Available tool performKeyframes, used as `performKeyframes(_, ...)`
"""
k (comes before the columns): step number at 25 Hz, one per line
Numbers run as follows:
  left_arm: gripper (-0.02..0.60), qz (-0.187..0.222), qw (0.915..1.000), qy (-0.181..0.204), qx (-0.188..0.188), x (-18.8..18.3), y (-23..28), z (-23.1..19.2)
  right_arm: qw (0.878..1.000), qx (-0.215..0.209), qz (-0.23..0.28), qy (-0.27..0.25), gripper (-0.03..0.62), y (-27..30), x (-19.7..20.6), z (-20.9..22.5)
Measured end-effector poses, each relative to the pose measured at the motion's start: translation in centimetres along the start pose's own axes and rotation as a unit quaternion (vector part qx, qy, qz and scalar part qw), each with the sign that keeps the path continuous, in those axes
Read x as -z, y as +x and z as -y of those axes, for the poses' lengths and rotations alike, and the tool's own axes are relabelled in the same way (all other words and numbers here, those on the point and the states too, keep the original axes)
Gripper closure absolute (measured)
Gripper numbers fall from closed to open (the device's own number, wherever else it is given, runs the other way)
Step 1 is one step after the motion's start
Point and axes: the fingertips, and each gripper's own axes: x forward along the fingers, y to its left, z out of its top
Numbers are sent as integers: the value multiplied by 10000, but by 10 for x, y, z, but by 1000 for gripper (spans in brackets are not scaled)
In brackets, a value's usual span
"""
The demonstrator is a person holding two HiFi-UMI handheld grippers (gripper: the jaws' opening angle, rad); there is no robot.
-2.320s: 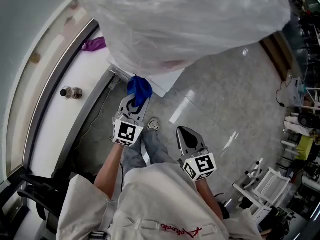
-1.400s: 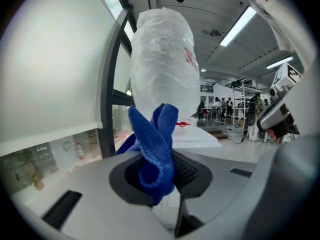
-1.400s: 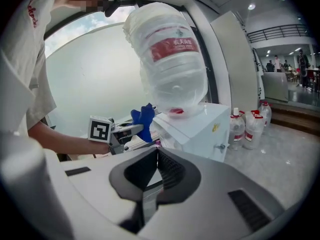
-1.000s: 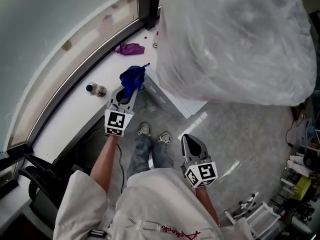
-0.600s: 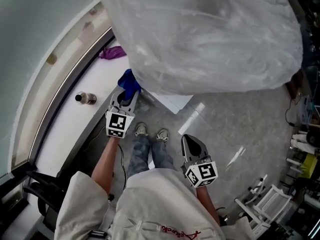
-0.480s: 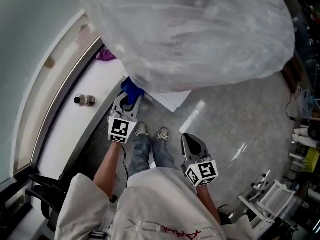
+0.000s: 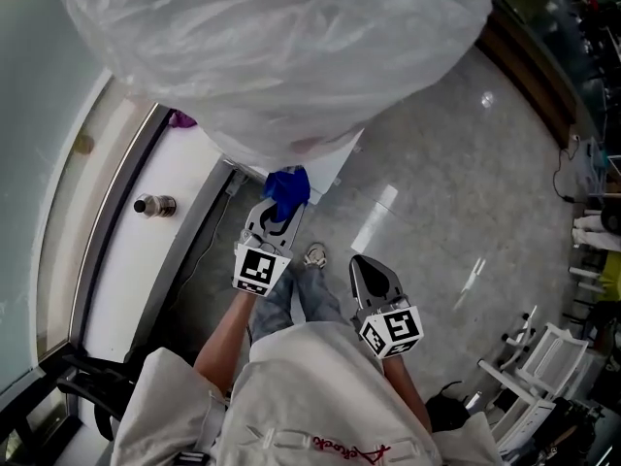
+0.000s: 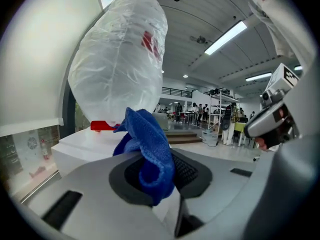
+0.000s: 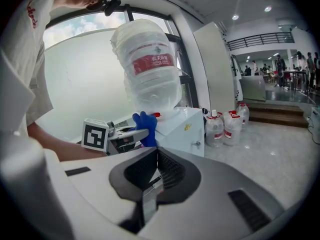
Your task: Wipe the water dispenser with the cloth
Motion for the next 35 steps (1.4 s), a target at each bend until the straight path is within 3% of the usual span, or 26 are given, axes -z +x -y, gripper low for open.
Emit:
performKeyframes(6,495,60,9998,21,194,-8,12,29,9998,165,79,105,579,-21,4,13)
performKeyframes(10,495,123,9998,60,132,-16,7,30,9997,158,187,81,579,-27,2,15)
performKeyframes(25,495,562,9933,-28,-1011,-94,-76,41,9918,-570,1020,-511,579,-44,-55,21)
performKeyframes(30,495,713,9910,-61,-1135,-111,-105,56,9860,-659,1419,-570,579,-57,-77,12)
performKeyframes(35,495,733,9900,-11,-1209,-107,-131,67,9826,-729,1592,-626,579,-75,-74,-12)
